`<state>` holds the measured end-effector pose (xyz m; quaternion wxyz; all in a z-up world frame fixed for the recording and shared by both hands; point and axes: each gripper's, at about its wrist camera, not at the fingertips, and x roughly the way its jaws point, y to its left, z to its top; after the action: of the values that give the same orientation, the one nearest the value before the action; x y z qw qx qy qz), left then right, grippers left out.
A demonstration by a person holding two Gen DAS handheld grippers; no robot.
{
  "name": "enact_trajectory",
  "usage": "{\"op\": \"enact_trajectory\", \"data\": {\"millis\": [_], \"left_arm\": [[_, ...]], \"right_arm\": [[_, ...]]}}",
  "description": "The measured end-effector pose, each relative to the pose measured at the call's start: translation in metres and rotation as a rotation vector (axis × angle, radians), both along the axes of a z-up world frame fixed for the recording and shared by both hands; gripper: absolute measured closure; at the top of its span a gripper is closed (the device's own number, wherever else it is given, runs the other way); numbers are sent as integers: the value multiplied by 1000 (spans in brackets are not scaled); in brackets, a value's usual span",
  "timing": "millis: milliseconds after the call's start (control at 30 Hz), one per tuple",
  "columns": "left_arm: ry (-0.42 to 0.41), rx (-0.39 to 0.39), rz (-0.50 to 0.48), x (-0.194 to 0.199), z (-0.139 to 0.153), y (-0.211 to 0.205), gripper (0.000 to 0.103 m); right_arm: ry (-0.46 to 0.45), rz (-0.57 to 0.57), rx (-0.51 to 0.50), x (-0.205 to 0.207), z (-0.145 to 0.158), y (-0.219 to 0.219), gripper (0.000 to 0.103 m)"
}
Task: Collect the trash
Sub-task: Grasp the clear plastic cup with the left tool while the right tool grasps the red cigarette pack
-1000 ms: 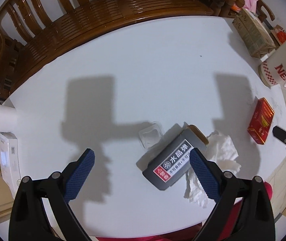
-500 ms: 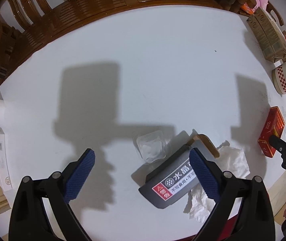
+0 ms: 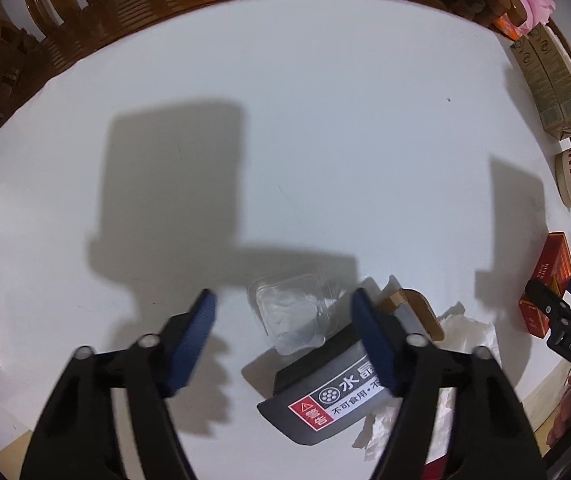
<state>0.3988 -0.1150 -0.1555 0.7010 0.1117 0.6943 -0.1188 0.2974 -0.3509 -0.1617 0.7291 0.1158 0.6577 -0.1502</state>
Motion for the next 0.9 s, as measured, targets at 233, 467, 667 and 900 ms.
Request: {"op": "enact_trajectory", "data": {"millis": [233, 467, 667, 900], "left_arm": [[15, -26, 12, 3, -9, 4, 61], [18, -62, 6, 4, -10, 6, 65], [23, -46, -30, 0, -10, 12, 66], [11, -33, -54, -4, -14, -3, 66]], "right_arm": [[-10, 25, -4, 7, -8, 2, 8], [-39, 74, -14, 12, -6, 6, 13], [-67, 126, -19, 9, 4, 9, 40], [-62, 165, -26, 9, 10, 15, 44]]}}
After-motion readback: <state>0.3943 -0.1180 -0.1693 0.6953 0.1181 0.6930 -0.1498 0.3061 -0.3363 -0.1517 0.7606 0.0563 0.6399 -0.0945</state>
